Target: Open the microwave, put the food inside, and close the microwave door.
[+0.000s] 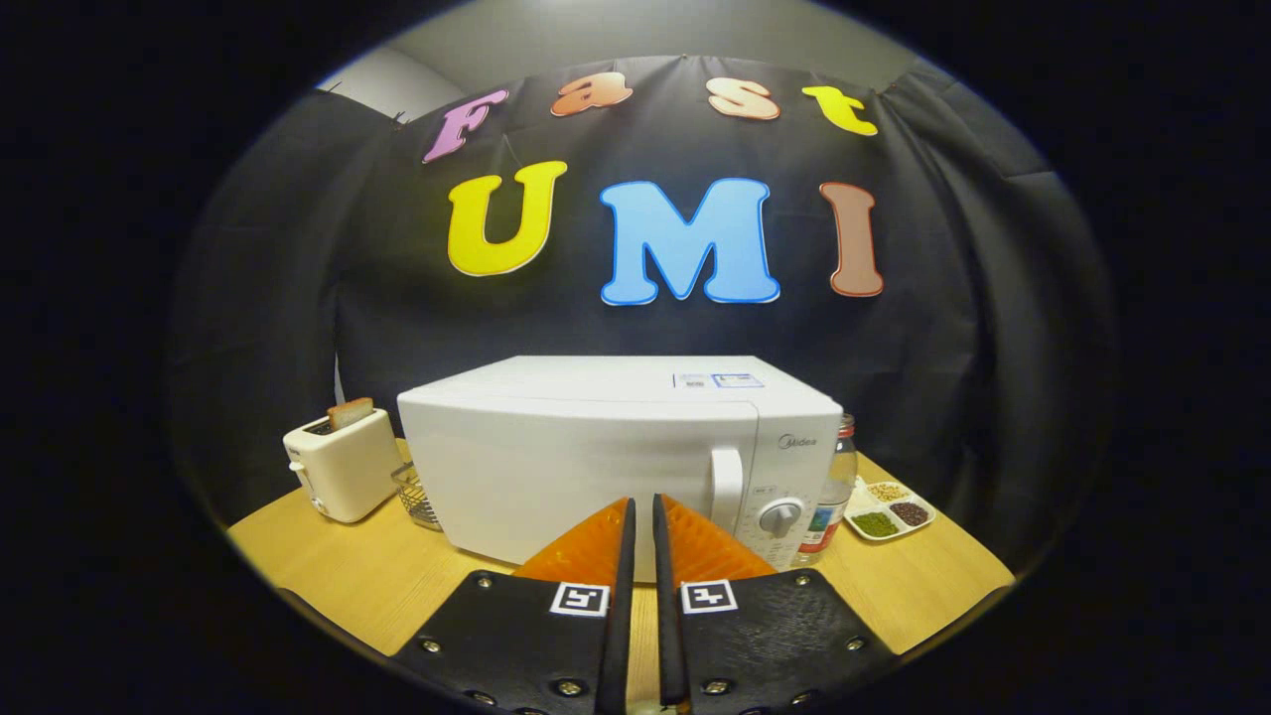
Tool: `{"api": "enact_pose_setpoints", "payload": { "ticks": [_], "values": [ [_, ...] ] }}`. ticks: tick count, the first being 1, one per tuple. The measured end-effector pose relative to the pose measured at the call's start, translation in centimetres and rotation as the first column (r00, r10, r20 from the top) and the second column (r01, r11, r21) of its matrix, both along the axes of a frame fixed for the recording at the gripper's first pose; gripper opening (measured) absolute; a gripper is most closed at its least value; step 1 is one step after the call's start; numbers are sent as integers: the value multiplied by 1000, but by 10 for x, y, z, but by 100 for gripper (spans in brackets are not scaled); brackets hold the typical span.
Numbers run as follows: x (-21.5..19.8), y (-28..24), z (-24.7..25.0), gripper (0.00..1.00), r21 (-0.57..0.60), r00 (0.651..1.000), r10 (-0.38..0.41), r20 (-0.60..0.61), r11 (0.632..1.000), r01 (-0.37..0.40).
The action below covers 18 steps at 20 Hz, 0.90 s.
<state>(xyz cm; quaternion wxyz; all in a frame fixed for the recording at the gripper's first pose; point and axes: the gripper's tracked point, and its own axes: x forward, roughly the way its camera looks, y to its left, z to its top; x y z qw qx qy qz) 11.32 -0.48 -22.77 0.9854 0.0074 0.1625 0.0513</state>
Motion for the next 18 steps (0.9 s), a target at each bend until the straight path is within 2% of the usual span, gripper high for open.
{"api": "enact_pose_setpoints", "payload": {
  "ticks": [2,7,8,9,10,12,14,16,18],
  "values": [
    [-25,-9,36,12,-24,999,-29,38,999,30],
    [-83,0,105,12,68,998,-2,59,998,-2],
    [-92,4,115,16,87,998,5,61,996,-10],
    [-97,5,124,25,99,997,4,73,995,-11],
    [-99,1,133,42,94,996,-9,84,996,1],
    [-103,-5,140,52,75,995,-43,87,997,37],
    [-106,-1,148,77,76,995,-51,85,996,45],
    [-110,2,153,84,91,996,-47,74,995,40],
    [-108,4,163,84,91,995,-46,94,995,37]
  ]
}}
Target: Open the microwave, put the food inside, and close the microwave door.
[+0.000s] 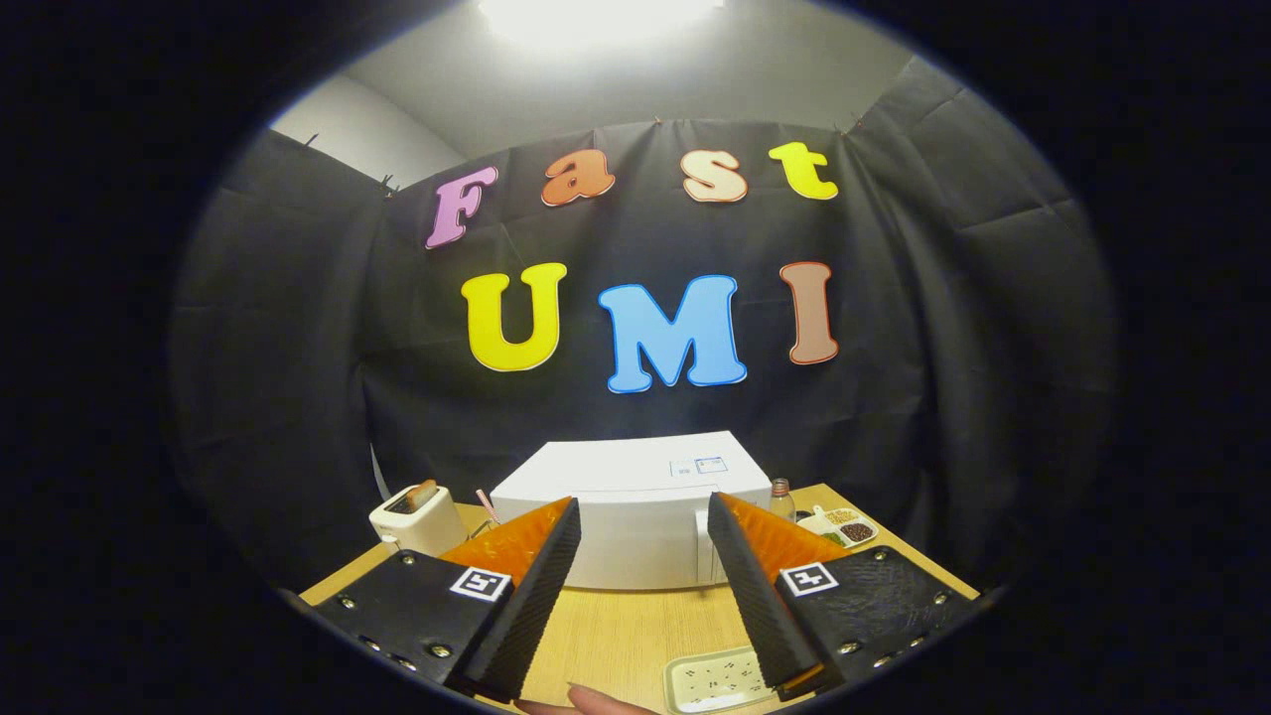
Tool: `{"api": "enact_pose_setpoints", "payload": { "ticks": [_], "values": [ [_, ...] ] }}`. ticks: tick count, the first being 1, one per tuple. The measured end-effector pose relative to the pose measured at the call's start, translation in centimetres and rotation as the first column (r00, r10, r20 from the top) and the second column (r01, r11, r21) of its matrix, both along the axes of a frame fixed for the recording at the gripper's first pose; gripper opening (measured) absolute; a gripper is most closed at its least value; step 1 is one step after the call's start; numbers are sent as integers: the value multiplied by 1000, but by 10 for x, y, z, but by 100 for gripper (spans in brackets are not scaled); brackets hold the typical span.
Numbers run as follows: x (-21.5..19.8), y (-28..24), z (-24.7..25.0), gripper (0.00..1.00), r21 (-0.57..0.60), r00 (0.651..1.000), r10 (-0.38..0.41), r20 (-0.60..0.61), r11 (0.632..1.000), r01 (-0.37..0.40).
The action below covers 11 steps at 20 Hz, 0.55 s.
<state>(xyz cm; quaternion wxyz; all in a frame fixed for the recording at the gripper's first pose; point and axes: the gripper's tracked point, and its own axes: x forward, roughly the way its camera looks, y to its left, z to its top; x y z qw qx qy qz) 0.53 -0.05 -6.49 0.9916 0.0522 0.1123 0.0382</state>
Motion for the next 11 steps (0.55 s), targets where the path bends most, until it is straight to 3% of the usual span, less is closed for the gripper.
{"api": "enact_pose_setpoints", "payload": {
  "ticks": [11],
  "values": [
    [7,0,-3,84,-53,1000,-4,5,999,5]
  ]
}}
